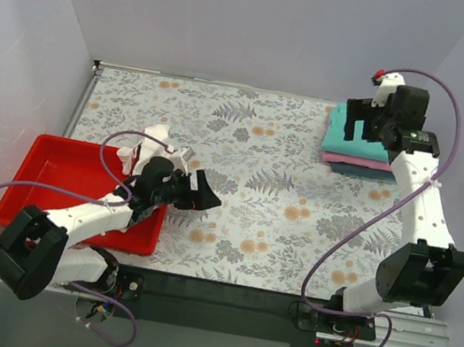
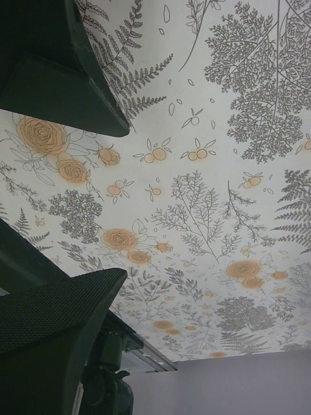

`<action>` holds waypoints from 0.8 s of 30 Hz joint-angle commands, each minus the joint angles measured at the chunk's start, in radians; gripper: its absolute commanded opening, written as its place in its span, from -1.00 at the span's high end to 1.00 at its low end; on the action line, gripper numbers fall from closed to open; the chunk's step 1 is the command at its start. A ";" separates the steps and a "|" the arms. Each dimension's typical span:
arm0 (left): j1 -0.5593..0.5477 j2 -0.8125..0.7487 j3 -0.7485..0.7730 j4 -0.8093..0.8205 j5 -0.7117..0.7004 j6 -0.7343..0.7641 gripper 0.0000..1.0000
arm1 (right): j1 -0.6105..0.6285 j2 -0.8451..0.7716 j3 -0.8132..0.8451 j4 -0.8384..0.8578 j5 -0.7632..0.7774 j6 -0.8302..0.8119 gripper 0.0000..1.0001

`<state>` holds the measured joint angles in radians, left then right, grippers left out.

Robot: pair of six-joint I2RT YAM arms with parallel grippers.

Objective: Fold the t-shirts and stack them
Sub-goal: Neatly place the folded tshirt to the corner

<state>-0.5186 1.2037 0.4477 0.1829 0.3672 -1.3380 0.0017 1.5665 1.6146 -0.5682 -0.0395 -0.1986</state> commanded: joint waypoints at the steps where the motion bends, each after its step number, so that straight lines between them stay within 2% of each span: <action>1: 0.006 -0.064 0.045 -0.020 -0.040 0.014 -0.51 | 0.113 -0.086 -0.154 0.108 0.027 0.096 -0.97; 5: 0.006 -0.114 0.081 -0.072 -0.083 0.051 -0.51 | 0.208 -0.221 -0.417 0.203 0.078 0.223 -0.97; 10: 0.006 -0.165 0.094 -0.094 -0.145 0.066 -0.51 | 0.253 -0.439 -0.723 0.387 -0.127 0.378 -0.97; 13: 0.005 -0.199 0.094 -0.097 -0.166 0.079 -0.51 | 0.274 -0.516 -0.850 0.455 -0.155 0.429 -0.97; 24: 0.005 -0.266 0.069 -0.086 -0.232 0.086 -0.51 | 0.288 -0.784 -1.047 0.456 -0.111 0.433 -0.97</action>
<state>-0.5186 0.9733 0.5137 0.1040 0.1852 -1.2808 0.2867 0.8433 0.5915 -0.1730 -0.1596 0.2214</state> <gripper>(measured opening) 0.755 0.986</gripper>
